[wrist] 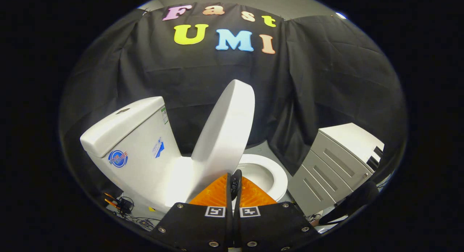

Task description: Open the toilet lid.

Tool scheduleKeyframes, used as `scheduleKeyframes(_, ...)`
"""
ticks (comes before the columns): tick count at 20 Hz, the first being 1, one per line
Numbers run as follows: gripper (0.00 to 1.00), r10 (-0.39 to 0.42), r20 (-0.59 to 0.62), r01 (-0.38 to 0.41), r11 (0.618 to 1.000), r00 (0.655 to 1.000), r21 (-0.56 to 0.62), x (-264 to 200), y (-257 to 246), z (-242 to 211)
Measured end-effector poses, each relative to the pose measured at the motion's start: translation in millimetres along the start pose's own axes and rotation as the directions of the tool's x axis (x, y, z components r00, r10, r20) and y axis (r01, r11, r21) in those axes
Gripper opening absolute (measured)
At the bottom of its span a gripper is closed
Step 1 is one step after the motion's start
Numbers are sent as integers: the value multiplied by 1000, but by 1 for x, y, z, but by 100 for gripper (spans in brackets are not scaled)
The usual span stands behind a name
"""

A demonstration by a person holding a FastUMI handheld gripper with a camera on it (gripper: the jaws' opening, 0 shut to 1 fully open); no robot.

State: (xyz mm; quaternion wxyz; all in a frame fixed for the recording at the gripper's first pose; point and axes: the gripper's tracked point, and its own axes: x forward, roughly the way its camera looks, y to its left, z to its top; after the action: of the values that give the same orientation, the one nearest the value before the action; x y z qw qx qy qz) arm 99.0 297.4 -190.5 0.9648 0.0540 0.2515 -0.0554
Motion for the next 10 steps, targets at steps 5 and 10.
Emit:
scheduleKeyframes(5,0,29,38,-26,998,999,-65,-7,26,11)
scheduleKeyframes(10,0,71,79,-58,986,994,-157,-14,57,21)
